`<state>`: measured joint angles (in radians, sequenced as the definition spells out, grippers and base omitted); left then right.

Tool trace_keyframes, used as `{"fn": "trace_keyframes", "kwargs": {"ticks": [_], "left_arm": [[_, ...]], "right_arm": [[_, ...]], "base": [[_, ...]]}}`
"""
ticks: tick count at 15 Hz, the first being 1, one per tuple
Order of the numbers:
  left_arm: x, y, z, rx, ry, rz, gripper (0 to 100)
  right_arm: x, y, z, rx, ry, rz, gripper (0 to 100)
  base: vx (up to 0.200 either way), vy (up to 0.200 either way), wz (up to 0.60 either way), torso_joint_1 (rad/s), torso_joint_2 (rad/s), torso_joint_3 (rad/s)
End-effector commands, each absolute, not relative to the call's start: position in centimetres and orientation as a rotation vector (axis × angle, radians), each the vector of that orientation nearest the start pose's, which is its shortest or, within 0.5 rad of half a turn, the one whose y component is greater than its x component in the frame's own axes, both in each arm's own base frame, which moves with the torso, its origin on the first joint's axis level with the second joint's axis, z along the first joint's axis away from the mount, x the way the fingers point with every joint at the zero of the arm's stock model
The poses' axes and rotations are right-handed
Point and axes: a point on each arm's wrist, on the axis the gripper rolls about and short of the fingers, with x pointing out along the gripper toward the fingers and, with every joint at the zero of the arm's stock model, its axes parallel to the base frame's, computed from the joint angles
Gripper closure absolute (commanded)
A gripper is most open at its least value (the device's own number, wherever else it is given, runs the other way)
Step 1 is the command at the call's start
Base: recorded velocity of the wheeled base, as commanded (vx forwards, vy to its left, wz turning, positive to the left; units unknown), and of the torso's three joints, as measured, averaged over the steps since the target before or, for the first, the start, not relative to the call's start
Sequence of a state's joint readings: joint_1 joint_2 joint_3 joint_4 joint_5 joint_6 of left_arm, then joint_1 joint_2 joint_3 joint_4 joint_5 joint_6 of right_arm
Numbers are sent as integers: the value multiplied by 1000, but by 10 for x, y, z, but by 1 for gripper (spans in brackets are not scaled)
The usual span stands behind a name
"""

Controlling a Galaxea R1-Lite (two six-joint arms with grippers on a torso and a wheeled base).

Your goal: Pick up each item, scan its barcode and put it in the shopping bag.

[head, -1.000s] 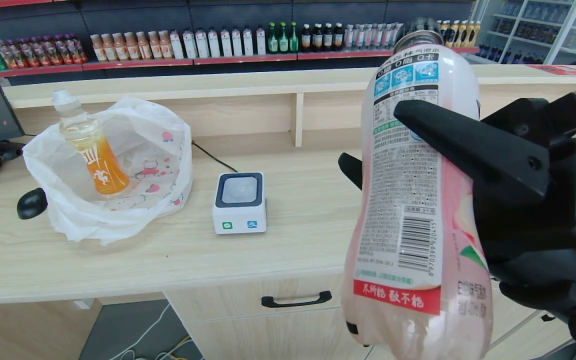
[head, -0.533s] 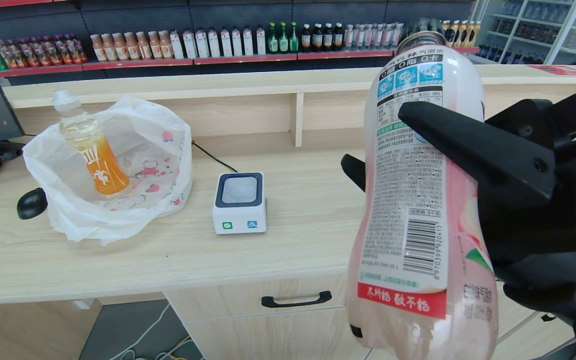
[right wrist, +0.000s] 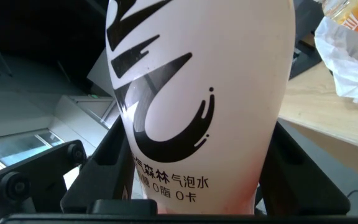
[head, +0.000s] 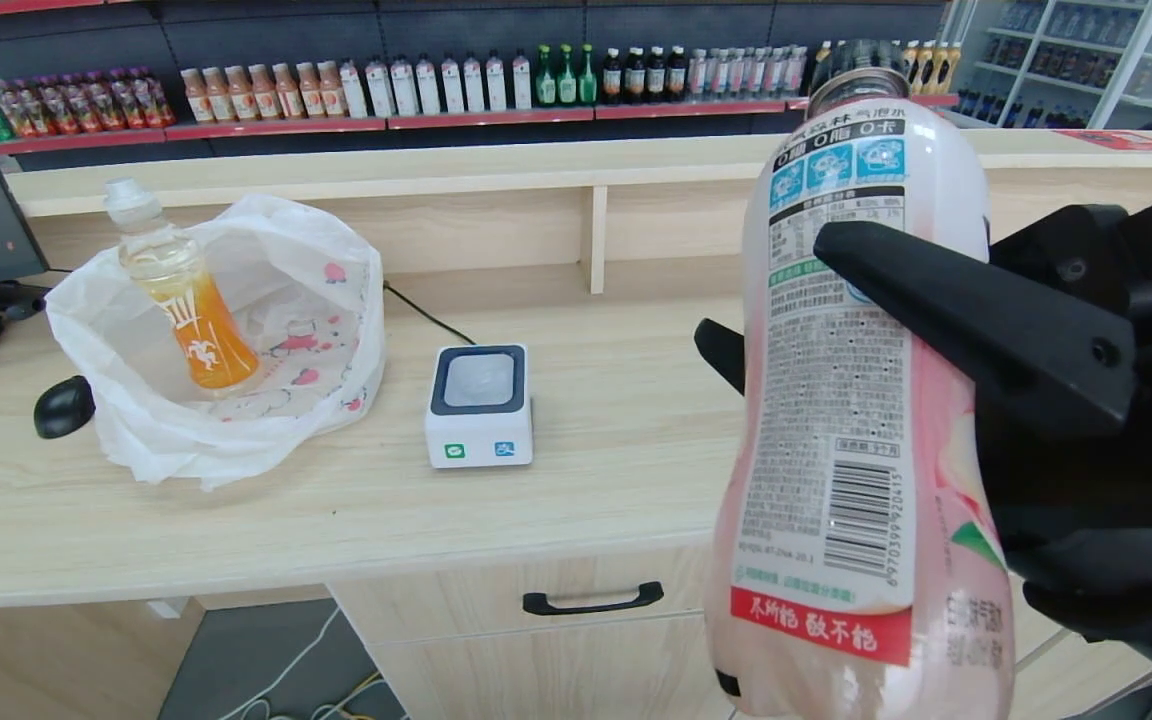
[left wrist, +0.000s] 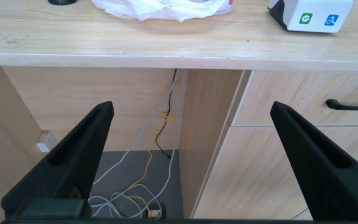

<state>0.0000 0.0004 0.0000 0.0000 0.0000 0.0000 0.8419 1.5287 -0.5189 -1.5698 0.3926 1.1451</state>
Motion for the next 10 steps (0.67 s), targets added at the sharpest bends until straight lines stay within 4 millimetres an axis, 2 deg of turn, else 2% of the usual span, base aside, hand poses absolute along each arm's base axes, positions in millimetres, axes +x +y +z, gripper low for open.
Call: {"fn": "trace_keyframes", "kwargs": {"ticks": [1, 4, 8, 10], "left_arm": [[-23, 0, 75, 0, 0, 0, 0], [-23, 0, 75, 0, 0, 0, 0], [-23, 0, 75, 0, 0, 0, 0], [-23, 0, 75, 0, 0, 0, 0]], "right_arm": [[144, 175, 243, 1081, 172, 1403, 100], [144, 175, 236, 987, 122, 1383, 100], [144, 173, 217, 734, 10, 1328, 100], [148, 169, 215, 650, -62, 1265, 100]], "base": [[0, 0, 0, 0, 0, 0], [0, 0, 0, 0, 0, 0], [0, 0, 0, 0, 0, 0], [0, 0, 0, 0, 0, 0]]}}
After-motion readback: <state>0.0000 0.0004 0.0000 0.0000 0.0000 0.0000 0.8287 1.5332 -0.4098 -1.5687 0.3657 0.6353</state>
